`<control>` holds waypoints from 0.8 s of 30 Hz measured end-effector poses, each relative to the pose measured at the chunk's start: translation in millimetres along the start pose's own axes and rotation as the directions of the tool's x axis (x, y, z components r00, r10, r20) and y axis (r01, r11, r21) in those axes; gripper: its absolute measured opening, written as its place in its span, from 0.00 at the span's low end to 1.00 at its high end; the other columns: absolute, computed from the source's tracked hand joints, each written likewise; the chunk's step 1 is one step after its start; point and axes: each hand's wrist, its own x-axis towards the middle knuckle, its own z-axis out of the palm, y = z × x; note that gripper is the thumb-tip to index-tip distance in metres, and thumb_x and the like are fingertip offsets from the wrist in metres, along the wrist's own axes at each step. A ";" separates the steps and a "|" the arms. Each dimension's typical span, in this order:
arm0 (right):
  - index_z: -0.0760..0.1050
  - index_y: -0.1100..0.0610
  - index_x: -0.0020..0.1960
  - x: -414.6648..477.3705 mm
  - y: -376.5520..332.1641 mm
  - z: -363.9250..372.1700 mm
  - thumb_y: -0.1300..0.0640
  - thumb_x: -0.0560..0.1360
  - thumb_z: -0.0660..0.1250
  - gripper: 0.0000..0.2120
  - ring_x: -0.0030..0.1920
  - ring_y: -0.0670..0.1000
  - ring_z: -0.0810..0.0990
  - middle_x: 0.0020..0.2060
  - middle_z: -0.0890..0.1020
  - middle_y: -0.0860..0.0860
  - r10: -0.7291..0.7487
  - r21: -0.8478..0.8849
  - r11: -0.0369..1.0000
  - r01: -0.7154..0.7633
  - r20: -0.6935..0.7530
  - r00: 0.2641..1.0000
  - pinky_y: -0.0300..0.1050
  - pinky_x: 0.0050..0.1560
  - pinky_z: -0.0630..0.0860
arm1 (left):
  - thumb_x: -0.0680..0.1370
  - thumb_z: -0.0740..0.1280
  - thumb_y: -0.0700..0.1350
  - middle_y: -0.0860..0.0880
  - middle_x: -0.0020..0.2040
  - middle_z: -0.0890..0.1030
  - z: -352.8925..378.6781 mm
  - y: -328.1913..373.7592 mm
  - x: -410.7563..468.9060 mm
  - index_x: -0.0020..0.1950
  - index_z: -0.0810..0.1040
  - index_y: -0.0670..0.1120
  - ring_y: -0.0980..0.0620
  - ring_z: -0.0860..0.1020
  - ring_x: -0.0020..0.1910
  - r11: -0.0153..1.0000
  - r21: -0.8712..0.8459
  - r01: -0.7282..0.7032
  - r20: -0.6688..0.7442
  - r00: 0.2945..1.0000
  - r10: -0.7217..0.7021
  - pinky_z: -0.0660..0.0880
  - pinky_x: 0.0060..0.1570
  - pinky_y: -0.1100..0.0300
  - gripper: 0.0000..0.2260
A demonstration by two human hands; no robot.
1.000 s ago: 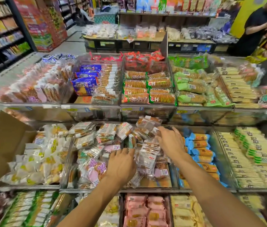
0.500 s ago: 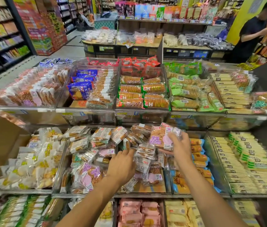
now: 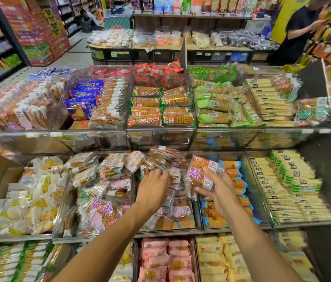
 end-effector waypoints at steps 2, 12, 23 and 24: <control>0.74 0.58 0.70 -1.4 3.4 1.3 0.54 0.79 0.74 0.22 0.52 0.54 0.88 0.60 0.85 0.57 0.025 -0.015 1.000 -0.025 0.005 1.000 0.52 0.43 0.86 | 0.79 0.72 0.52 0.49 0.61 0.76 6.0 -1.7 9.7 0.70 0.71 0.51 0.48 0.75 0.58 0.999 0.026 -0.024 0.048 0.999 0.023 0.77 0.62 0.49 0.21; 0.72 0.56 0.73 -3.6 7.3 -13.0 0.51 0.74 0.78 0.31 0.62 0.58 0.84 0.67 0.81 0.56 0.026 0.071 0.997 -0.023 -0.038 0.999 0.54 0.47 0.86 | 0.84 0.64 0.46 0.46 0.60 0.76 -13.9 -4.8 38.0 0.69 0.71 0.46 0.42 0.80 0.56 0.993 0.021 -0.116 0.155 0.982 0.111 0.76 0.48 0.48 0.14; 0.71 0.58 0.74 0.9 7.9 -14.3 0.48 0.70 0.81 0.37 0.58 0.56 0.86 0.67 0.81 0.59 -0.004 0.108 0.994 0.009 -0.042 0.999 0.55 0.49 0.86 | 0.86 0.58 0.60 0.54 0.42 0.82 -39.0 -6.6 3.9 0.58 0.74 0.50 0.59 0.79 0.36 0.723 -0.668 0.175 0.029 0.977 -0.210 0.73 0.35 0.68 0.14; 0.69 0.58 0.76 0.8 8.6 -11.9 0.47 0.68 0.83 0.43 0.58 0.57 0.86 0.70 0.78 0.59 -0.009 0.097 0.995 0.013 -0.042 0.999 0.56 0.49 0.86 | 0.85 0.59 0.60 0.56 0.43 0.82 -39.7 -8.8 0.6 0.60 0.75 0.50 0.59 0.80 0.38 0.687 -0.704 0.178 0.051 0.978 -0.201 0.74 0.38 0.68 0.16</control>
